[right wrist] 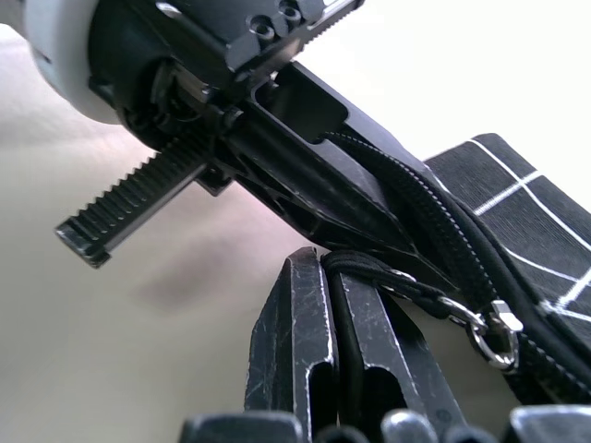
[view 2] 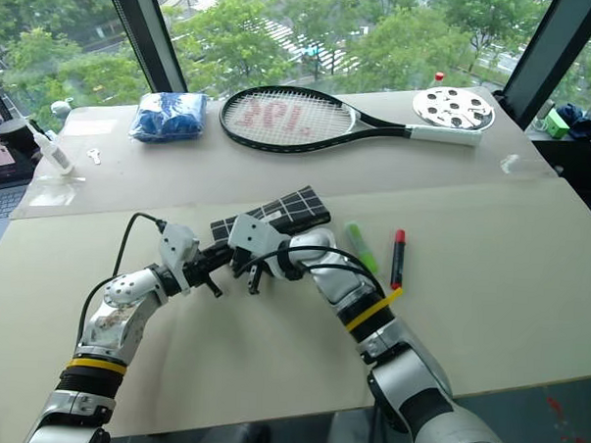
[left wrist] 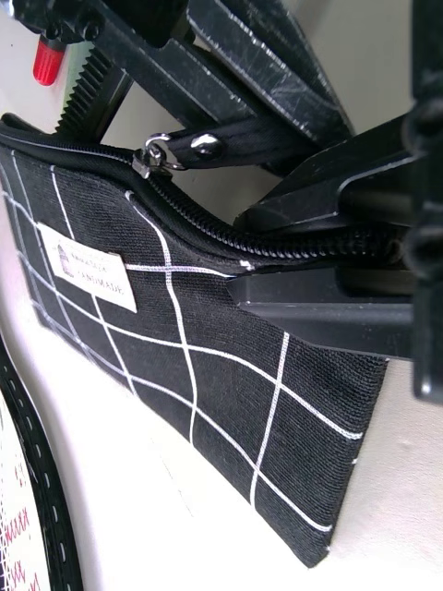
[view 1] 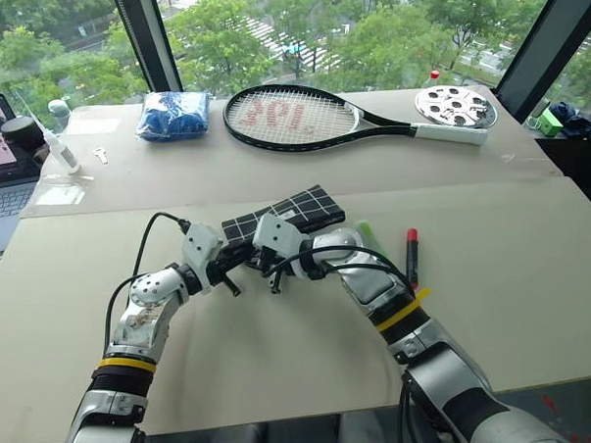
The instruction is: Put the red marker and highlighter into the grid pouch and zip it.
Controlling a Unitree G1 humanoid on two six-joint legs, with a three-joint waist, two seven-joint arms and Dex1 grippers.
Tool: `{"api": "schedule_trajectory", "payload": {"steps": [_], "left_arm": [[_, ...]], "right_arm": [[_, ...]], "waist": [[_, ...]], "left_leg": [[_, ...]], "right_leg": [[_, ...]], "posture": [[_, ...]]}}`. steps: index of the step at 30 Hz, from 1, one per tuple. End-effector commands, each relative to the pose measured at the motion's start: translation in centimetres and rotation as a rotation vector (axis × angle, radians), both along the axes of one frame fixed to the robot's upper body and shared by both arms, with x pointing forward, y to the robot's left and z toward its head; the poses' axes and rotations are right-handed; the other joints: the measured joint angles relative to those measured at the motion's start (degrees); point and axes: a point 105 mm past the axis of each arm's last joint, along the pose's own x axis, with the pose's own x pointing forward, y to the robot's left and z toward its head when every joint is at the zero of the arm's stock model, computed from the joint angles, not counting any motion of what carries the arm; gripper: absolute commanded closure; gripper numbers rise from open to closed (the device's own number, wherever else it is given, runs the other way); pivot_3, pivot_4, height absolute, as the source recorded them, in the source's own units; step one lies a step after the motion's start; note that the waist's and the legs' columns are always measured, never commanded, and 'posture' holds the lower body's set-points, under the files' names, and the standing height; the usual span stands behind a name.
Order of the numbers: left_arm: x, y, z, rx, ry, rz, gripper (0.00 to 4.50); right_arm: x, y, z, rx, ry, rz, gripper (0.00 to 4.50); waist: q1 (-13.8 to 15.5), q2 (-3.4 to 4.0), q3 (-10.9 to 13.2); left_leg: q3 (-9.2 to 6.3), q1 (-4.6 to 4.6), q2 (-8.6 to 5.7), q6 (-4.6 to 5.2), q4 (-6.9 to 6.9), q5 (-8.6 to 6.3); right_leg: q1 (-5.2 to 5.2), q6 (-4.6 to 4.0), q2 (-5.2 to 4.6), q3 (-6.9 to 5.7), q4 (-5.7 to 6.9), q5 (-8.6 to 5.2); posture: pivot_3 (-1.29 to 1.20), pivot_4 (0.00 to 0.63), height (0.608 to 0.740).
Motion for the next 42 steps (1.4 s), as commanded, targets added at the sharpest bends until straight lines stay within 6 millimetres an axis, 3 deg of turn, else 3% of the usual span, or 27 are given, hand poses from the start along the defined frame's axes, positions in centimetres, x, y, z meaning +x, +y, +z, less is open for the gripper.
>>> {"api": "schedule_trajectory", "payload": {"steps": [1, 4, 7, 13, 17, 22, 31, 42], "left_arm": [[0.0, -0.5, 1.8, -0.026, -0.058, -0.014, 4.50], [-0.1, -0.3, 2.1, -0.041, -0.061, -0.005, 4.50], [-0.2, -0.1, 2.5, -0.065, -0.056, -0.001, 4.50], [-0.9, -0.1, 3.5, -0.130, -0.030, -0.032, 4.50], [-1.2, -0.2, 3.4, -0.120, 0.000, -0.062, 4.50], [-1.2, 0.0, 2.9, -0.098, 0.037, -0.081, 4.50], [-0.7, -1.1, 3.0, -0.084, 0.052, -0.143, 4.50], [-0.6, -1.2, 2.9, -0.085, 0.053, -0.152, 4.50]], "right_arm": [[-0.5, -0.4, 1.4, 0.055, 0.026, 0.018, 3.31], [0.9, -2.4, 3.1, 0.114, 0.054, -0.070, 2.29], [1.0, -5.7, 6.2, 0.226, 0.148, -0.116, 1.27], [0.1, -13.2, 11.6, 0.367, 0.144, -0.225, 1.27], [0.3, -18.9, 11.2, 0.310, 0.091, -0.448, 1.27], [0.1, -24.2, 9.7, 0.265, 0.016, -0.740, 1.27], [-0.8, -26.7, 5.5, 0.193, 0.003, -0.918, 1.27], [-0.4, -27.3, 3.5, 0.164, 0.023, -1.024, 1.27]], "waist": [[0.0, 0.00, 0.0], [0.0, 0.00, 0.0], [0.4, 0.00, 0.0], [0.4, 0.00, 0.0], [0.8, -0.02, 0.0], [0.8, -0.03, 0.0], [1.9, -0.04, 0.0], [2.0, -0.04, 0.0]], "left_leg": [[0.00, 0.00, 0.00, 0.00, 0.00, 0.00], [0.00, -0.02, 0.00, 0.00, 0.01, 0.00], [-0.02, -0.12, -0.01, 0.00, 0.11, 0.00], [-0.04, -0.24, 0.00, 0.00, 0.18, -0.01], [-0.02, -0.24, 0.00, 0.02, 0.17, -0.02], [0.18, -0.24, 0.03, 0.02, 0.21, -0.02], [0.34, -0.25, 0.03, 0.02, 0.41, -0.02], [0.39, -0.24, 0.05, 0.02, 0.47, -0.01]], "right_leg": [[0.00, 0.00, 0.00, -0.01, 0.00, 0.00], [-0.01, -0.01, 0.00, -0.01, 0.01, 0.00], [-0.02, -0.01, 0.00, -0.04, 0.01, 0.02], [-0.07, 0.00, -0.01, -0.10, -0.01, 0.06], [-0.02, -0.01, -0.02, -0.13, -0.03, 0.06], [-0.01, -0.07, -0.05, -0.13, -0.03, 0.11], [0.04, -0.06, -0.05, -0.12, -0.03, 0.28], [0.07, -0.06, -0.04, -0.12, -0.07, 0.36]], "posture": [[0.00, 0.150, 0.740], [0.00, 0.150, 0.740], [0.00, 0.150, 0.740], [0.00, 0.150, 0.740], [0.00, 0.150, 0.740], [0.00, 0.150, 0.740], [0.00, 0.150, 0.740], [0.00, 0.150, 0.740]]}}
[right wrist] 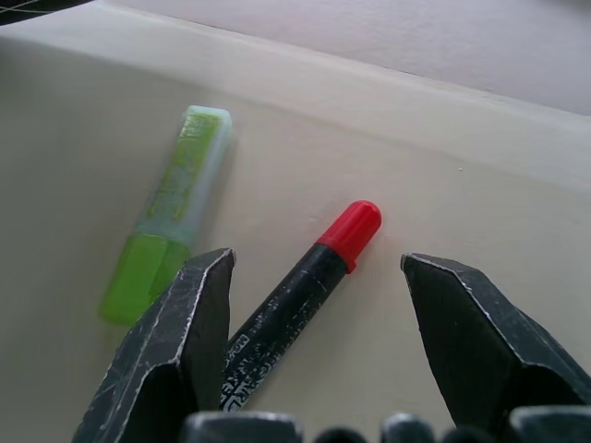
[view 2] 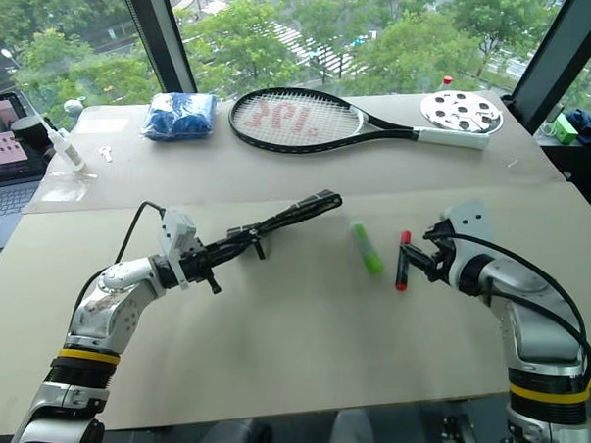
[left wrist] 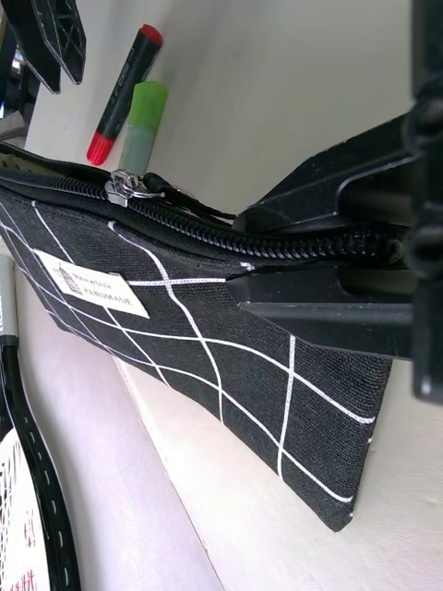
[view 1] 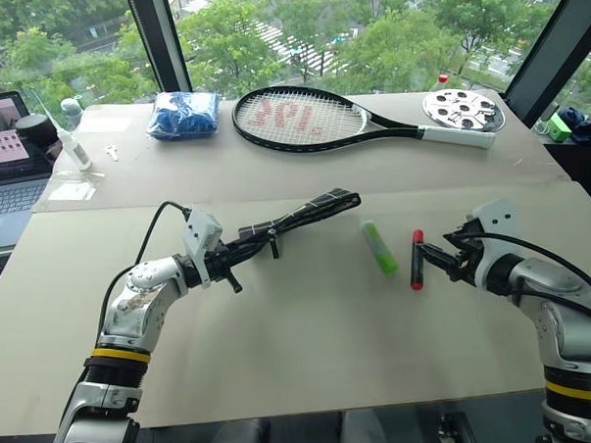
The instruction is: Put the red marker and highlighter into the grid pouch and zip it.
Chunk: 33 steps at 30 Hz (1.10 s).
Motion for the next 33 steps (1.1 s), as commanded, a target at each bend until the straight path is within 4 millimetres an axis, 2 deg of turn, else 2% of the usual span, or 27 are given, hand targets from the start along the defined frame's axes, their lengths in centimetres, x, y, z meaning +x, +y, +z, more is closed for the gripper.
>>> {"api": "schedule_trajectory", "payload": {"steps": [1, 11, 18, 27, 31, 33], "left_arm": [[0.1, 0.0, 0.8, -0.003, -0.034, -0.002, 4.50], [-0.1, 0.0, 0.6, -0.010, -0.031, 0.006, 4.50], [0.2, 0.4, 0.6, -0.030, -0.031, 0.031, 4.50], [0.3, 0.6, 0.7, -0.045, -0.032, 0.042, 4.50], [0.3, 0.6, 0.8, -0.047, -0.035, 0.045, 4.50], [0.3, 0.7, 0.8, -0.046, -0.036, 0.048, 4.50]], "right_arm": [[0.1, 0.5, -0.1, 0.006, -0.012, -0.014, 1.27], [0.9, -0.5, -2.0, 0.000, 0.025, -0.108, 1.27], [0.4, 0.9, -4.9, 0.015, 0.106, -0.087, 1.27], [0.0, 1.0, -6.0, -0.014, 0.134, -0.089, 1.27], [-0.1, 1.0, -6.0, -0.021, 0.133, -0.080, 2.24], [-0.2, 1.1, -6.0, -0.030, 0.130, -0.065, 2.93]], "waist": [[0.0, 0.00, 0.0], [0.0, 0.00, 0.0], [0.0, -0.04, 0.0], [0.1, -0.15, -0.1], [0.1, -0.18, -0.1], [0.2, -0.19, -0.1]], "left_leg": [[0.00, 0.00, 0.00, 0.00, 0.00, 0.00], [0.00, 0.00, 0.00, 0.00, 0.01, 0.00], [0.01, 0.05, 0.02, 0.00, 0.01, 0.00], [0.04, 0.09, 0.03, 0.00, 0.06, 0.00], [0.04, 0.10, 0.03, 0.00, 0.06, 0.00], [0.04, 0.10, 0.02, 0.00, 0.09, 0.00]], "right_leg": [[0.00, 0.00, 0.00, 0.00, -0.01, 0.00], [0.01, 0.00, 0.00, 0.00, -0.02, 0.02], [0.07, 0.00, 0.01, 0.00, -0.02, 0.02], [0.13, -0.01, 0.02, -0.01, -0.04, 0.10], [0.14, -0.01, 0.02, -0.01, -0.04, 0.10], [0.16, -0.01, 0.02, -0.01, -0.04, 0.10]], "posture": [[0.00, 0.150, 0.740], [0.00, 0.150, 0.740], [0.00, 0.150, 0.740], [0.00, 0.150, 0.740], [0.00, 0.150, 0.740], [0.00, 0.150, 0.740]]}}
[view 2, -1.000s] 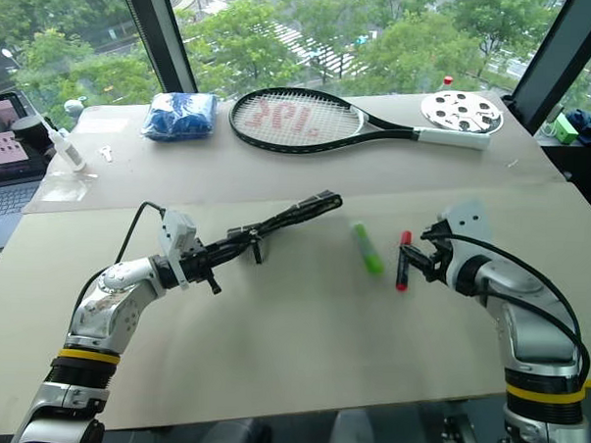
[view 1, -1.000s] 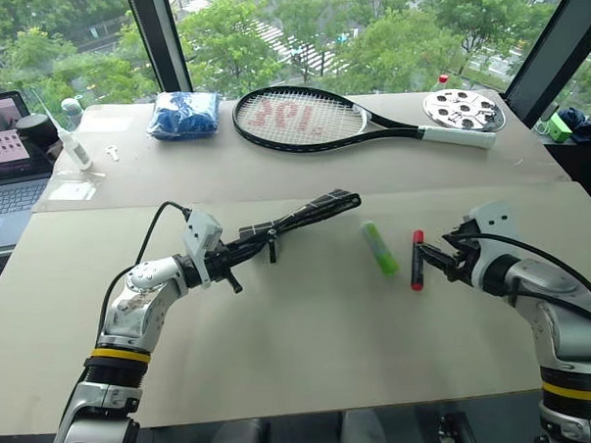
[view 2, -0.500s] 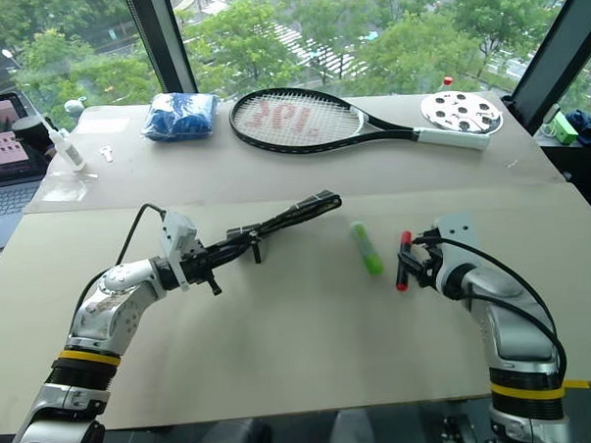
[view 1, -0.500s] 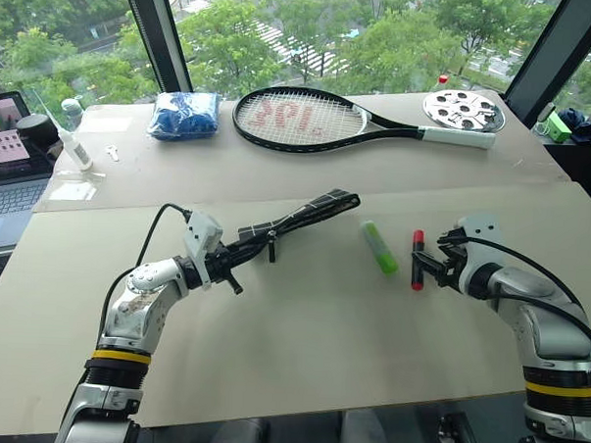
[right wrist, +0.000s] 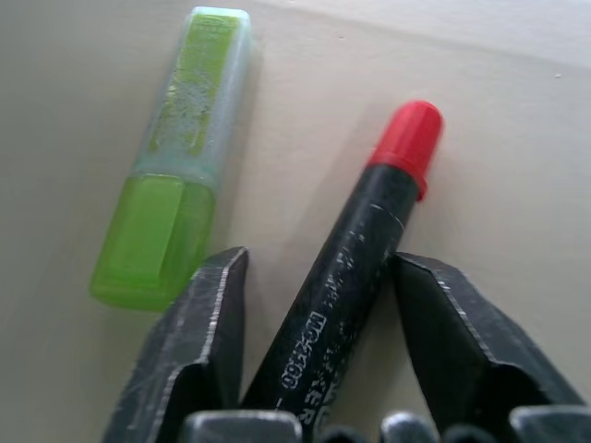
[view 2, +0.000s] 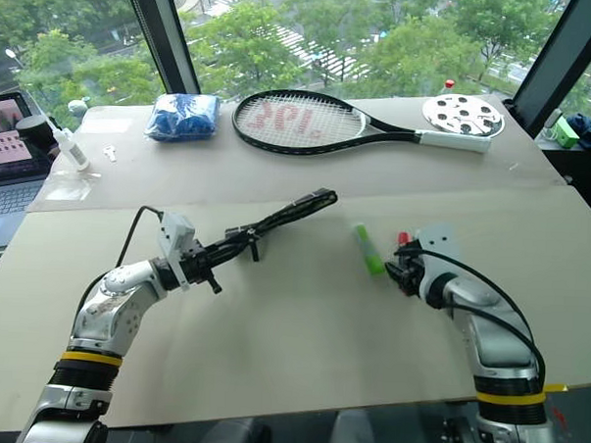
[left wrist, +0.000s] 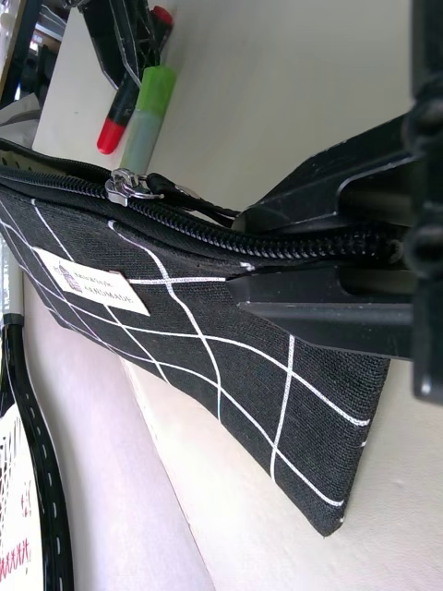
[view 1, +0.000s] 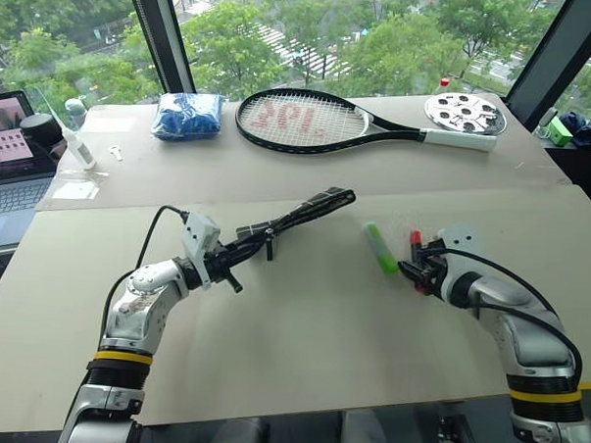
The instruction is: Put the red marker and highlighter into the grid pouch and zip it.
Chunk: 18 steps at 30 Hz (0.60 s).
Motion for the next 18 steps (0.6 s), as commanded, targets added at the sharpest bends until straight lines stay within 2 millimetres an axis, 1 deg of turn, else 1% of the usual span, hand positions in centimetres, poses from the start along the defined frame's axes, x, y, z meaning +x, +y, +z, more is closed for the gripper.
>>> {"api": "schedule_trajectory", "payload": {"steps": [1, 3, 5, 7, 9, 11, 12, 13, 14, 15, 16, 18], "left_arm": [[0.1, 0.4, 1.3, -0.014, -0.052, 0.011, 4.50], [0.1, 0.4, 1.3, -0.014, -0.052, 0.013, 4.50], [0.1, 0.5, 1.4, -0.014, -0.053, 0.014, 4.50], [0.1, 0.5, 1.4, -0.013, -0.052, 0.013, 4.50], [0.1, 0.5, 1.4, -0.012, -0.051, 0.012, 4.50], [0.1, 0.5, 1.4, -0.010, -0.049, 0.009, 4.50], [0.1, 0.5, 1.4, -0.009, -0.048, 0.008, 4.50], [0.1, 0.5, 1.4, -0.008, -0.047, 0.007, 4.50], [0.1, 0.5, 1.4, -0.007, -0.046, 0.006, 4.50], [0.2, 0.5, 1.4, -0.006, -0.046, 0.004, 4.50], [0.2, 0.5, 1.4, -0.006, -0.045, 0.004, 4.50], [0.2, 0.4, 1.4, -0.006, -0.045, 0.002, 4.50]], "right_arm": [[-0.6, -0.6, -1.2, -0.038, 0.047, 0.001, 3.24], [-0.3, -0.7, -0.9, -0.050, 0.033, 0.000, 3.89], [0.0, -0.9, -0.5, -0.067, 0.021, 0.002, 3.95], [1.0, -1.7, 0.9, -0.113, -0.046, -0.020, 3.95], [2.2, -1.6, 4.0, -0.125, -0.168, 0.010, 3.95], [3.0, -1.1, 7.7, -0.132, -0.304, 0.055, 3.95], [3.1, -0.4, 9.7, -0.137, -0.373, 0.106, 3.95], [2.8, 1.1, 11.7, -0.148, -0.449, 0.198, 3.95], [2.0, 2.8, 13.2, -0.156, -0.501, 0.314, 3.95], [1.2, 4.1, 13.9, -0.171, -0.521, 0.407, 3.95], [0.7, 4.8, 14.1, -0.182, -0.526, 0.462, 3.95], [-1.2, 6.7, 13.2, -0.286, -0.496, 0.652, 3.95]], "waist": [[0.0, -0.01, 0.0], [0.0, -0.01, 0.0], [0.0, -0.01, 0.0], [-0.1, -0.01, 0.0], [-0.1, -0.01, 0.0], [-0.1, 0.00, 0.0], [-0.2, 0.03, 0.0], [-0.5, 0.07, 0.0], [-0.6, 0.07, 0.0], [-0.6, 0.07, 0.0], [-0.6, 0.06, 0.0], [-0.5, 0.02, 0.0]], "left_leg": [[0.00, 0.00, 0.00, 0.00, 0.02, 0.00], [0.00, 0.00, 0.00, 0.00, 0.02, 0.00], [0.00, 0.00, 0.00, 0.00, 0.02, 0.00], [0.01, 0.00, 0.00, 0.00, 0.03, 0.00], [0.02, -0.01, 0.00, 0.00, 0.11, 0.00], [0.03, -0.05, -0.01, 0.00, 0.15, 0.00], [0.04, -0.08, -0.02, 0.00, 0.17, 0.00], [0.05, -0.10, -0.03, 0.01, 0.17, 0.00], [0.11, -0.08, 0.02, 0.01, 0.17, 0.00], [0.11, -0.09, 0.05, 0.01, 0.16, 0.00], [0.10, -0.08, 0.08, 0.01, 0.09, 0.00], [0.09, -0.09, 0.20, 0.01, 0.03, 0.00]], "right_leg": [[0.01, 0.00, 0.00, 0.00, 0.00, 0.00], [0.01, 0.00, 0.00, 0.00, 0.00, 0.00], [0.01, 0.00, 0.00, 0.00, 0.00, 0.00], [0.01, 0.00, 0.00, 0.00, -0.01, 0.01], [0.01, 0.00, 0.00, 0.00, 0.00, 0.04], [0.00, 0.01, 0.00, 0.00, 0.00, 0.07], [-0.02, 0.01, 0.00, 0.00, -0.02, 0.09], [-0.04, 0.03, 0.00, 0.01, -0.05, 0.12], [-0.07, 0.02, 0.01, 0.02, -0.14, 0.14], [-0.07, 0.02, 0.04, 0.01, -0.32, 0.14], [-0.07, 0.02, 0.06, 0.00, -0.38, 0.14], [-0.01, 0.01, 0.15, -0.08, -0.37, 0.16]], "posture": [[0.00, 0.150, 0.740], [0.00, 0.150, 0.740], [0.00, 0.150, 0.740], [0.00, 0.150, 0.740], [0.00, 0.150, 0.740], [0.00, 0.150, 0.740], [0.00, 0.150, 0.740], [0.00, 0.150, 0.740], [0.00, 0.150, 0.740], [0.00, 0.150, 0.740], [0.00, 0.150, 0.740], [0.00, 0.150, 0.740]]}}
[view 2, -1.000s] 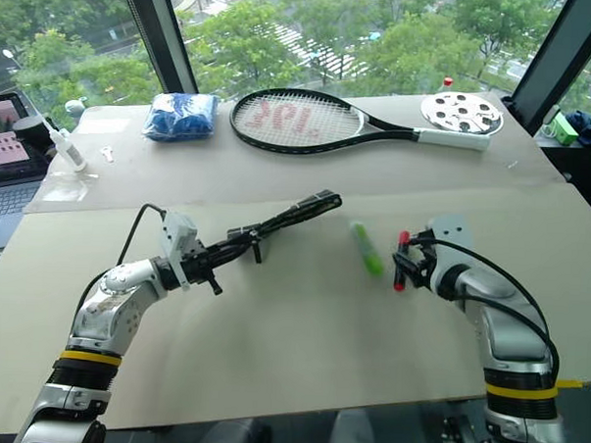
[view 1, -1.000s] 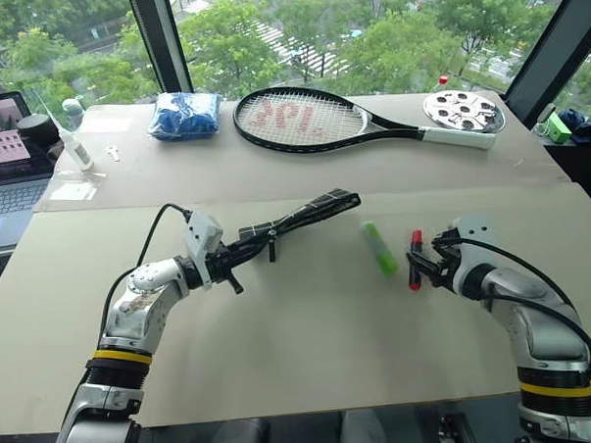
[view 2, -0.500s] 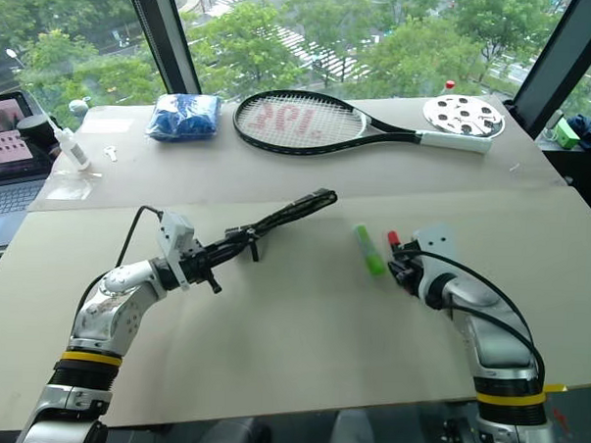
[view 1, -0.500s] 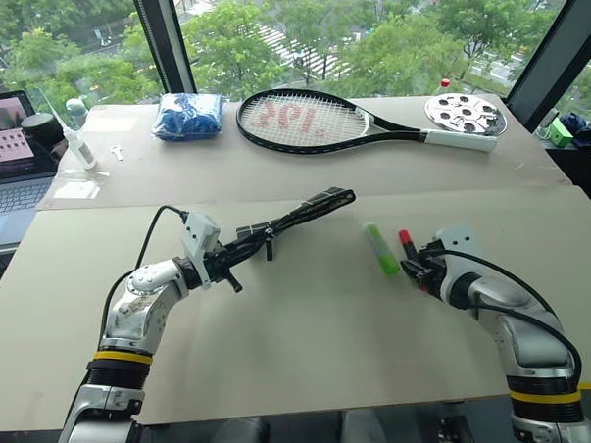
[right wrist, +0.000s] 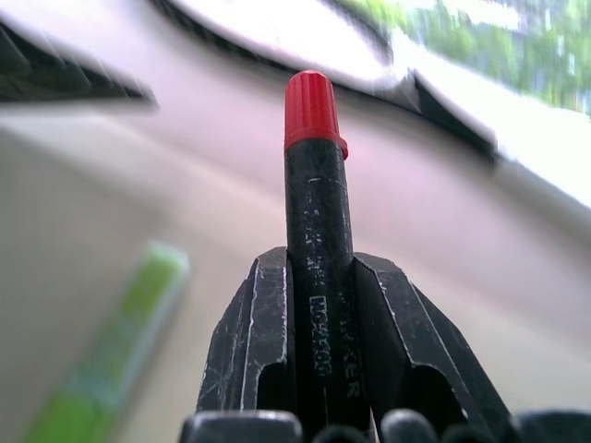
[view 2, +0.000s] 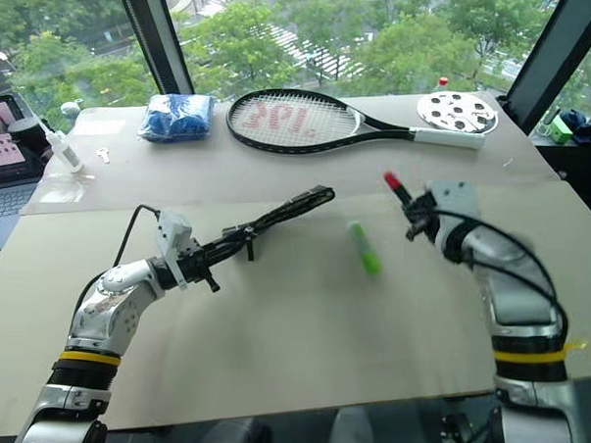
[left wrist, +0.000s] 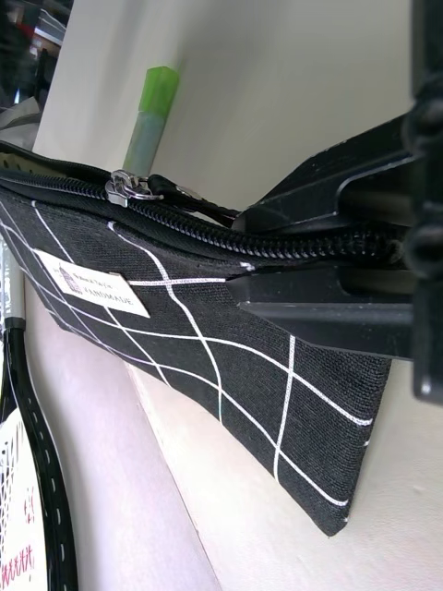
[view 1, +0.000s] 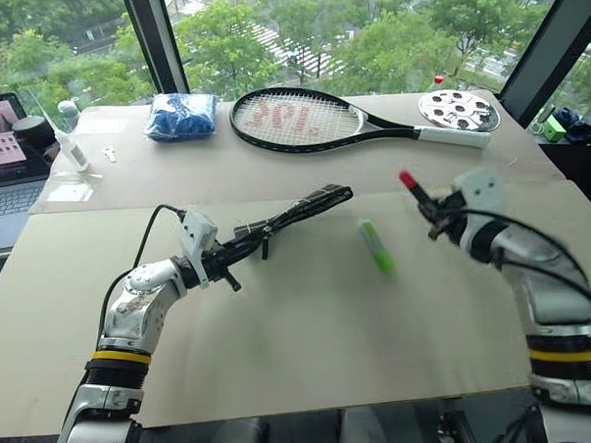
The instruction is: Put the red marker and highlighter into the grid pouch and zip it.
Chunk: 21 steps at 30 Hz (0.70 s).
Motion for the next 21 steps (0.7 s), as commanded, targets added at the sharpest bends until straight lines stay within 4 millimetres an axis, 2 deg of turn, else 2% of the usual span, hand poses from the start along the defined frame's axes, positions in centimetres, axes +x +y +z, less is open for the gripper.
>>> {"api": "schedule_trajectory", "payload": {"steps": [1, 4, 7, 11, 21], "left_arm": [[0.1, 0.1, 1.1, -0.004, -0.040, -0.006, 4.50], [0.0, -0.2, 1.1, -0.005, -0.039, -0.015, 4.50], [-0.1, -0.3, 1.0, -0.005, -0.037, -0.018, 4.50], [-0.3, -0.4, 0.8, 0.001, -0.031, -0.025, 4.50], [-0.5, -0.5, 0.7, 0.012, -0.028, -0.034, 4.50]], "right_arm": [[-3.4, 3.5, -1.4, -0.224, 0.006, 0.280, 3.95], [-5.3, 4.6, -3.5, -0.378, 0.040, 0.412, 3.95], [-5.3, 5.0, -3.9, -0.444, 0.004, 0.433, 3.95], [-4.0, 5.4, -3.6, -0.493, -0.065, 0.408, 3.95], [-3.3, 5.9, -2.0, -0.540, -0.132, 0.415, 3.95]], "waist": [[0.1, -0.01, 0.0], [0.5, -0.04, 0.0], [0.4, -0.04, 0.0], [0.1, -0.04, 0.0], [0.4, -0.05, 0.0]], "left_leg": [[0.00, -0.03, -0.01, 0.01, 0.00, -0.01], [0.00, -0.09, -0.08, 0.10, 0.10, -0.06], [0.05, -0.08, -0.06, 0.11, 0.15, -0.06], [0.15, -0.02, 0.00, 0.10, 0.15, -0.06], [0.20, -0.04, 0.00, 0.09, 0.16, -0.05]], "right_leg": [[0.00, 0.02, 0.00, -0.01, -0.01, 0.02], [0.04, 0.10, -0.02, -0.01, -0.08, 0.07], [0.02, 0.09, -0.02, 0.00, -0.08, 0.12], [0.00, 0.01, -0.01, 0.00, -0.06, 0.19], [-0.02, 0.01, -0.01, -0.01, -0.09, 0.22]], "posture": [[0.00, 0.150, 0.740], [0.00, 0.150, 0.740], [0.00, 0.150, 0.740], [0.00, 0.150, 0.740], [0.00, 0.150, 0.740]]}}
